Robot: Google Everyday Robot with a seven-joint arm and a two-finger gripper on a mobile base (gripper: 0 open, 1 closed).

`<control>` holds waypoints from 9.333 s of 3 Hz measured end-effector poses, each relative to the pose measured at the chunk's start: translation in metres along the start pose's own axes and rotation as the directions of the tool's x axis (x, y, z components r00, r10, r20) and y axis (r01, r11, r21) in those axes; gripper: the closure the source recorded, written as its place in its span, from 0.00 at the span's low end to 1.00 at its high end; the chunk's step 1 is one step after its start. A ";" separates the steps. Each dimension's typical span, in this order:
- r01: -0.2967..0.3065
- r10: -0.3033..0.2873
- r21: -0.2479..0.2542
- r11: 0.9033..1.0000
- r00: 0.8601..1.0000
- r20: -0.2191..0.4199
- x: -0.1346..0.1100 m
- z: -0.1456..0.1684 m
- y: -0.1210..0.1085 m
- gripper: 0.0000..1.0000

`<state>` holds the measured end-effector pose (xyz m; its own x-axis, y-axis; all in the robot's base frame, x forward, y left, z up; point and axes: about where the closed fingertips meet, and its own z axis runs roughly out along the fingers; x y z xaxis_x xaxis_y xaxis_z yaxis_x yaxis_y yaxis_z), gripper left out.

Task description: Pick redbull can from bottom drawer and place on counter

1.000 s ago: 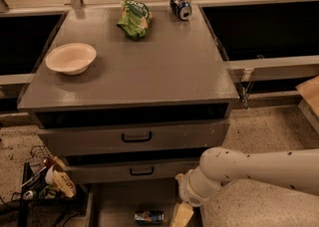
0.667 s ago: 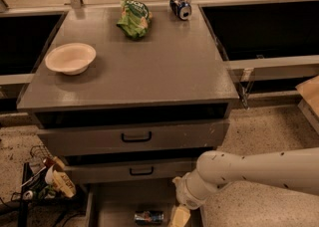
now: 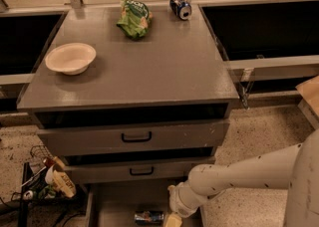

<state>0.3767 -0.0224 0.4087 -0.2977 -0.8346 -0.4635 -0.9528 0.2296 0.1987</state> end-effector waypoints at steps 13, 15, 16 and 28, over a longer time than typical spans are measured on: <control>-0.010 0.018 0.110 0.994 0.997 -0.069 -0.006 0.135 -0.040 0.00; -0.022 0.026 0.081 0.996 0.999 -0.038 -0.001 0.139 -0.042 0.00; -0.036 0.035 0.035 0.999 0.999 0.015 0.005 0.143 -0.045 0.00; -0.152 0.151 0.006 0.988 0.985 0.088 0.028 0.272 -0.095 0.00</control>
Offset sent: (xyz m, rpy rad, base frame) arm 0.0379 0.0231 -0.0038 -0.0357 -0.1245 -0.0263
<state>0.4429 0.0682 0.1423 -0.4418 -0.7432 -0.5024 -0.8970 0.3565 0.2615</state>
